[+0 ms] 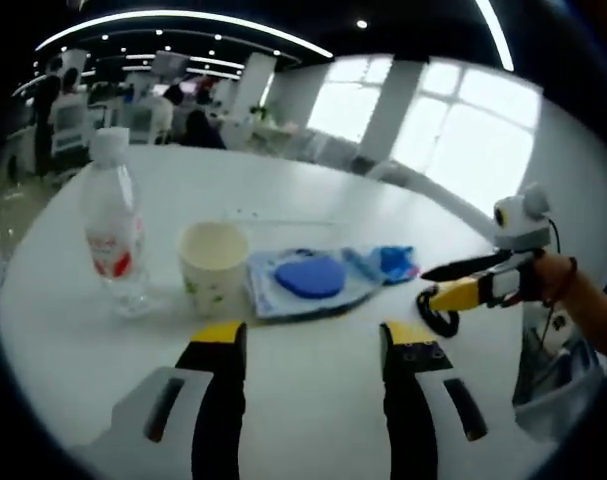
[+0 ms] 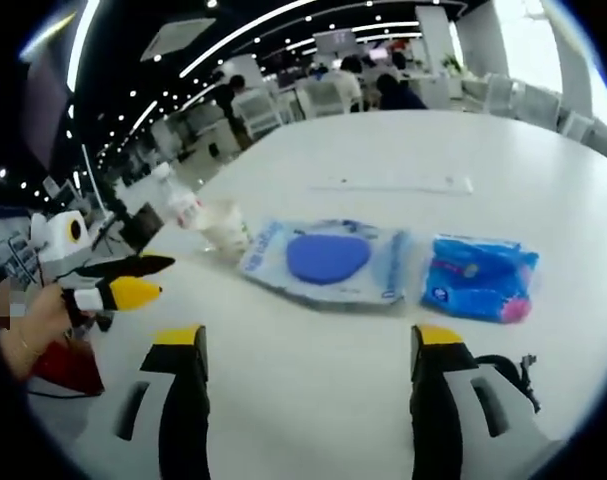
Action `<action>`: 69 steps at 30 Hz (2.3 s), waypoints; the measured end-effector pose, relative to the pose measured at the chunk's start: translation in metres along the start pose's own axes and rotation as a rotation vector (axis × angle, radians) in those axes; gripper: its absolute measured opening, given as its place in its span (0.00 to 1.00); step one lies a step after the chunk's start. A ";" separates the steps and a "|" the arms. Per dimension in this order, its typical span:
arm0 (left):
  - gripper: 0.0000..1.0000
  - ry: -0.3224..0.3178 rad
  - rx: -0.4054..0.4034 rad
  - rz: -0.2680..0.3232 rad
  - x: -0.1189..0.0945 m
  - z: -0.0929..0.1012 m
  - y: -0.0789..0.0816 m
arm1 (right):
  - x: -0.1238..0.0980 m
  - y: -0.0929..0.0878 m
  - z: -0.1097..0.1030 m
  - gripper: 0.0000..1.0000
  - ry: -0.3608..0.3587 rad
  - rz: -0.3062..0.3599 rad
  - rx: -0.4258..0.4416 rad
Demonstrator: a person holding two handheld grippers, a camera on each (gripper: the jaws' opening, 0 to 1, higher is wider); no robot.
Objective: Arrange the tabletop items into an orderly group along one side of the table until the central work area is clear of visible clutter.
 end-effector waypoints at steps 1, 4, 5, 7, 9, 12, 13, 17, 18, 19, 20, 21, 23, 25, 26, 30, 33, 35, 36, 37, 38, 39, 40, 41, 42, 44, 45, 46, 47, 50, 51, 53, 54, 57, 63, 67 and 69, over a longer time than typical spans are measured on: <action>0.54 -0.007 0.002 -0.002 -0.003 0.002 0.000 | -0.003 0.000 -0.001 0.88 0.008 0.004 -0.004; 0.62 -0.031 0.015 -0.020 -0.014 0.009 -0.004 | -0.009 -0.002 -0.004 0.92 0.021 -0.003 -0.029; 0.65 -0.036 0.025 -0.022 -0.018 0.011 -0.005 | -0.012 -0.003 -0.005 0.94 0.024 -0.005 -0.039; 0.68 -0.042 0.042 -0.024 -0.025 0.016 -0.007 | -0.016 -0.005 -0.007 0.97 0.031 -0.008 -0.051; 0.70 -0.056 0.039 -0.028 -0.031 0.020 -0.009 | -0.021 -0.007 -0.008 0.97 0.041 -0.013 -0.054; 0.74 -0.080 0.020 -0.037 -0.040 0.024 -0.013 | -0.027 -0.011 -0.010 0.99 0.047 -0.019 -0.083; 0.75 -0.076 0.041 -0.037 -0.045 0.026 -0.014 | -0.029 -0.012 -0.011 0.99 0.047 -0.023 -0.091; 0.83 -0.072 0.083 -0.050 -0.056 0.030 -0.020 | -0.034 -0.019 -0.015 0.99 0.054 -0.047 -0.132; 0.85 -0.070 0.094 -0.056 -0.059 0.031 -0.021 | -0.036 -0.021 -0.016 0.99 0.059 -0.055 -0.143; 0.86 -0.069 0.101 -0.059 -0.061 0.032 -0.022 | -0.036 -0.021 -0.016 0.99 0.060 -0.056 -0.145; 0.88 -0.068 0.109 -0.063 -0.063 0.033 -0.024 | -0.037 -0.022 -0.017 0.99 0.065 -0.057 -0.150; 0.89 -0.066 0.117 -0.066 -0.065 0.034 -0.025 | -0.039 -0.023 -0.016 0.99 0.065 -0.055 -0.152; 0.91 -0.057 0.136 -0.070 -0.068 0.036 -0.027 | -0.043 -0.024 -0.016 0.99 0.067 -0.051 -0.155; 0.93 -0.052 0.154 -0.069 -0.072 0.039 -0.029 | -0.045 -0.025 -0.016 0.99 0.069 -0.050 -0.156; 0.94 -0.051 0.157 -0.067 -0.074 0.040 -0.030 | -0.046 -0.026 -0.016 0.99 0.071 -0.050 -0.159; 0.98 -0.060 0.163 -0.060 -0.080 0.046 -0.032 | -0.051 -0.029 -0.012 0.99 0.065 -0.056 -0.170; 0.99 -0.084 0.150 -0.049 -0.083 0.052 -0.033 | -0.055 -0.030 -0.009 0.99 0.057 -0.054 -0.174; 0.99 -0.082 0.152 -0.041 -0.085 0.054 -0.033 | -0.057 -0.031 -0.006 0.99 0.053 -0.052 -0.179; 0.99 -0.081 0.156 -0.038 -0.086 0.055 -0.033 | -0.058 -0.032 -0.004 0.99 0.051 -0.054 -0.182; 0.99 -0.082 0.159 -0.035 -0.087 0.056 -0.033 | -0.060 -0.032 -0.001 0.99 0.047 -0.052 -0.186; 0.99 -0.082 0.152 -0.030 -0.088 0.057 -0.033 | -0.062 -0.032 0.001 0.99 0.044 -0.051 -0.190; 0.99 -0.085 0.145 -0.027 -0.089 0.057 -0.033 | -0.063 -0.033 0.004 0.99 0.041 -0.049 -0.193; 0.99 -0.084 0.139 -0.025 -0.090 0.057 -0.033 | -0.065 -0.034 0.008 0.99 0.036 -0.048 -0.194; 0.99 -0.081 0.141 -0.022 -0.091 0.058 -0.033 | -0.066 -0.034 0.010 0.99 0.032 -0.049 -0.196; 0.99 -0.078 0.143 -0.022 -0.092 0.058 -0.034 | -0.067 -0.035 0.015 0.99 0.030 -0.044 -0.201; 0.99 -0.083 0.122 -0.018 -0.095 0.059 -0.035 | -0.069 -0.035 0.024 0.99 0.027 -0.029 -0.200; 0.99 -0.084 0.118 -0.016 -0.096 0.059 -0.035 | -0.070 -0.035 0.027 0.99 0.025 -0.026 -0.200; 0.99 -0.085 0.109 -0.008 -0.098 0.060 -0.036 | -0.072 -0.035 0.030 0.99 0.025 -0.023 -0.202; 0.99 -0.083 0.108 -0.009 -0.099 0.059 -0.036 | -0.073 -0.035 0.035 0.98 0.023 -0.019 -0.205; 0.99 -0.071 0.118 -0.011 -0.101 0.059 -0.038 | -0.074 -0.036 0.044 0.98 0.015 -0.022 -0.201; 0.99 -0.066 0.123 -0.013 -0.101 0.058 -0.038 | -0.074 -0.037 0.050 0.97 0.004 -0.028 -0.199; 0.99 -0.066 0.121 -0.015 -0.102 0.058 -0.039 | -0.074 -0.039 0.058 0.97 -0.013 -0.042 -0.201; 0.99 -0.066 0.120 -0.017 -0.102 0.058 -0.040 | -0.074 -0.039 0.061 0.97 -0.020 -0.046 -0.201; 0.99 -0.059 0.139 -0.024 -0.102 0.059 -0.042 | -0.073 -0.042 0.074 0.96 -0.036 -0.059 -0.188; 0.99 -0.051 0.124 -0.036 -0.100 0.055 -0.047 | -0.067 -0.049 0.096 0.92 -0.072 -0.087 -0.162; 0.99 -0.039 0.140 -0.053 -0.100 0.053 -0.050 | -0.063 -0.055 0.110 0.90 -0.094 -0.111 -0.144; 0.99 -0.035 0.137 -0.056 -0.100 0.052 -0.051 | -0.061 -0.057 0.116 0.87 -0.107 -0.132 -0.143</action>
Point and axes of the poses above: the point that each gripper's makers call its tool centre point, and the gripper's own axes: x roughly forward along the fingers, z roughly to its right, y roughly out of its top, the point moved 8 cm from there along -x, roughly backward along the fingers
